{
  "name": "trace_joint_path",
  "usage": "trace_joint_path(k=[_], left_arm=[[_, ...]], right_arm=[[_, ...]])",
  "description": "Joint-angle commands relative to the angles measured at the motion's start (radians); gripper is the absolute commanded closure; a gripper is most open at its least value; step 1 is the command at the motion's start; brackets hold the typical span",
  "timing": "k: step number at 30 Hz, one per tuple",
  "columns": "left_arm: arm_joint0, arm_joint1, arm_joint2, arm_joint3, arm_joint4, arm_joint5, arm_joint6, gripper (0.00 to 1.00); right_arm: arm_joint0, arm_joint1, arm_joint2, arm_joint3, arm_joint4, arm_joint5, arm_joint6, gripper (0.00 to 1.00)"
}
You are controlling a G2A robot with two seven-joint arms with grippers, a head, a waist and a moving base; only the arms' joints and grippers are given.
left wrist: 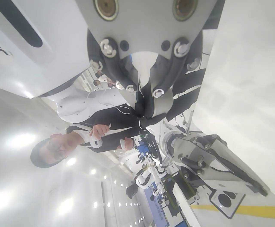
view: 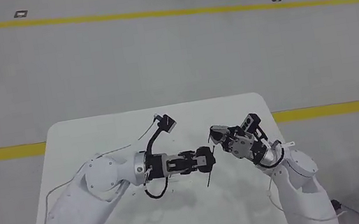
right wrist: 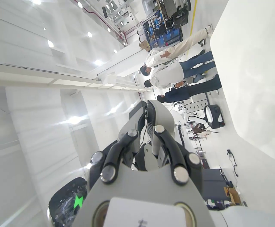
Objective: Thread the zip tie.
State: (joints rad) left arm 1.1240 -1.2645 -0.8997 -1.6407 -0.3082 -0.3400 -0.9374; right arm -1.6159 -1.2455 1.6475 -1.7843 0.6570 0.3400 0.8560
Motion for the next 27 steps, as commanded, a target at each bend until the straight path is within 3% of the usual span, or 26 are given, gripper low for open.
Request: trace_joint_path(k=[1,8,18,27], left_arm=[[0.000,0.000,0.000,0.000,0.000,0.000,0.000,1.00],[0.007,0.002,0.007,-0.014,0.020,0.011,0.031,1.00],[0.011,0.012,0.010,-0.021,0.017,0.011,0.027,1.00],[0.009,0.014,0.010,-0.022,0.023,0.012,0.019,1.00]], right_arm=[[0.000,-0.001,0.000,-0.001,-0.001,0.000,-0.001,1.00],[-0.001,0.004,-0.024,0.028,0.064,0.000,0.008,1.00],[0.001,0.046,-0.063,0.051,0.173,0.000,0.022,1.00],[-0.002,0.049,-0.074,0.045,0.177,0.000,0.009,1.00]])
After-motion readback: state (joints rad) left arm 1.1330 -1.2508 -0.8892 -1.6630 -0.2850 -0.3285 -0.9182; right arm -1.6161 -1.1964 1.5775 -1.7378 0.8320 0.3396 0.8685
